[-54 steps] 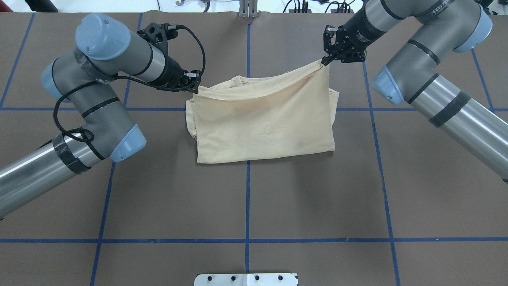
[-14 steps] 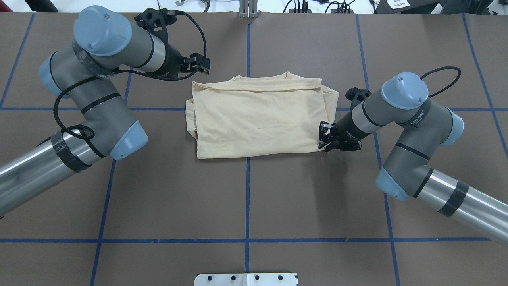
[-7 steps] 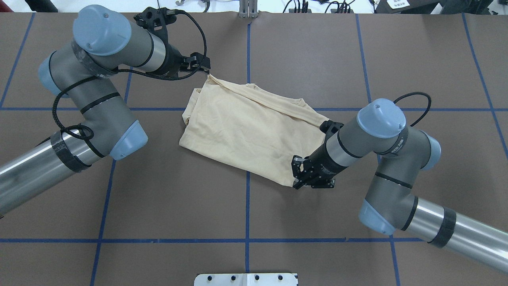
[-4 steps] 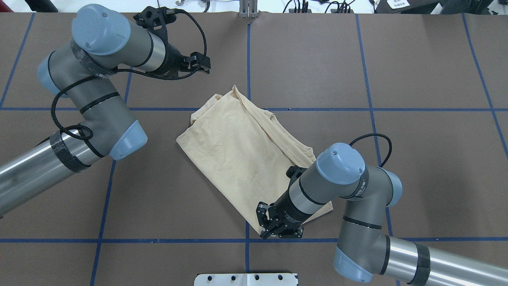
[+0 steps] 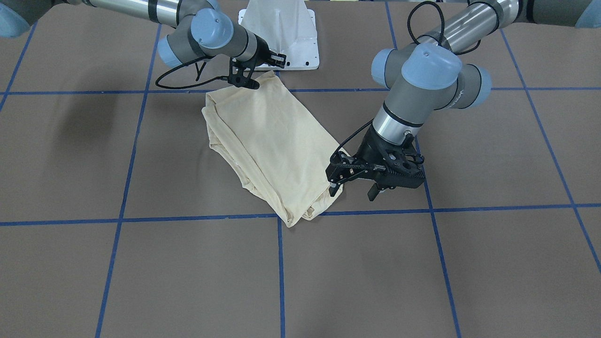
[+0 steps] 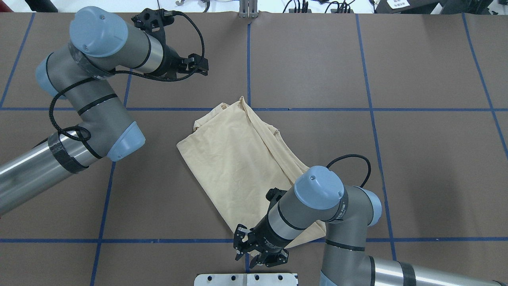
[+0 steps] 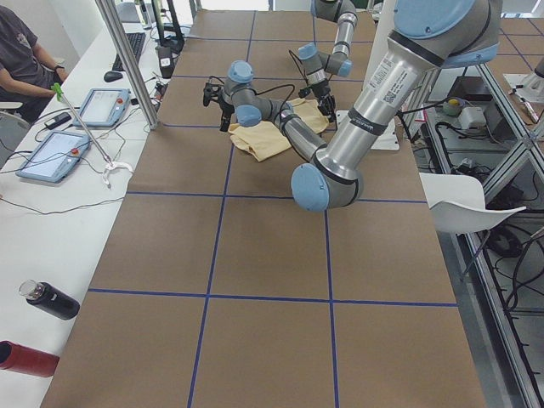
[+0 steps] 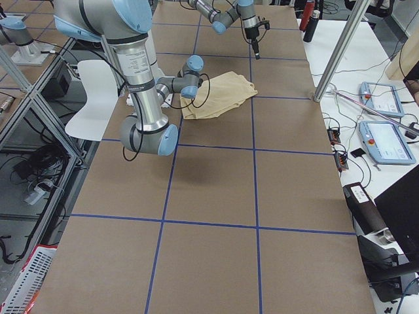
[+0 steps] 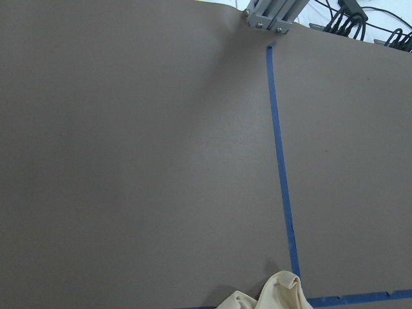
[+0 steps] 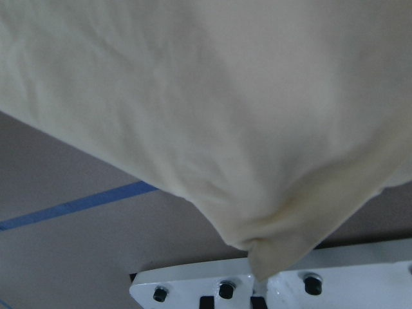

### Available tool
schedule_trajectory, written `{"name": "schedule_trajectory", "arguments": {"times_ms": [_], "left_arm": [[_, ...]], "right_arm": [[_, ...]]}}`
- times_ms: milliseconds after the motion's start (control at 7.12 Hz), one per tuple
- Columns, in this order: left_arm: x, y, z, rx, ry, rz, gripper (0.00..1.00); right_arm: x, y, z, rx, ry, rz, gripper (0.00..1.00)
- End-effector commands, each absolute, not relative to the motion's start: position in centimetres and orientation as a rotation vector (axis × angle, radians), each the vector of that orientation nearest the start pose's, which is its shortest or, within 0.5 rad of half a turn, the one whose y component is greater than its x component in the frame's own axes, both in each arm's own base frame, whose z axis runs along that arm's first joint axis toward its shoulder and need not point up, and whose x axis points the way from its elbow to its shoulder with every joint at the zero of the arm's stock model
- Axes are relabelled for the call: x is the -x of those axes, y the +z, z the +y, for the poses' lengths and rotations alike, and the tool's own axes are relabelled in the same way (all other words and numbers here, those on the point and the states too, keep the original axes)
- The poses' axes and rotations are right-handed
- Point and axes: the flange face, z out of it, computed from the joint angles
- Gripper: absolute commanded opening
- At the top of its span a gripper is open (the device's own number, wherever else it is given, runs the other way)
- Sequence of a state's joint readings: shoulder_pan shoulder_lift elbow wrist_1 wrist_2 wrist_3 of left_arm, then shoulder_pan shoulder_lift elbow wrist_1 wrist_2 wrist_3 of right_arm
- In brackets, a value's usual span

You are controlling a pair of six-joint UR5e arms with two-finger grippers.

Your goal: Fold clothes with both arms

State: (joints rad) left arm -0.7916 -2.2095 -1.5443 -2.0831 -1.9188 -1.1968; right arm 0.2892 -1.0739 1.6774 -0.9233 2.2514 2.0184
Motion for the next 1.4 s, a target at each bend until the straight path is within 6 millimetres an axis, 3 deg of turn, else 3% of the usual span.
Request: {"name": "schedule_trajectory", "arguments": {"times_ms": [0,140,281,421,562,702,843,1264], "left_arm": [[-42.5,23.0,-56.7,-0.346,-0.172,1.102,0.99],[-43.2,24.8,-55.3,-0.314,-0.165,1.093,0.99],[-44.4,26.0,-52.7,-0.252,-0.166,1.106,0.99],[-44.5,26.8,-50.9,-0.185,-0.214,1.12,0.99],[-46.4,28.4,-48.1,-0.122,-0.22,1.111,0.98],[-47.7,29.2,-46.6,-0.097,-0.211,1.101,0.97],[-48.1,31.5,-45.6,-0.077,-0.201,1.073,0.96],[-49.0,32.9,-45.3,-0.085,-0.178,1.095,0.92]], "right_arm": [[53.9,24.8,-33.6,0.571,0.319,-1.194,1.0],[50.5,25.5,-38.6,0.49,0.367,-1.218,1.0],[47.0,26.0,-42.6,0.374,0.358,-1.251,1.0],[44.3,26.9,-45.5,0.27,0.326,-1.263,1.0],[42.5,27.2,-47.2,0.222,0.329,-1.267,1.0],[41.3,27.2,-48.4,0.191,0.357,-1.272,1.0],[41.2,27.1,-48.7,0.174,0.368,-1.273,1.0],[41.1,26.7,-48.8,0.166,0.368,-1.278,1.0]]}}
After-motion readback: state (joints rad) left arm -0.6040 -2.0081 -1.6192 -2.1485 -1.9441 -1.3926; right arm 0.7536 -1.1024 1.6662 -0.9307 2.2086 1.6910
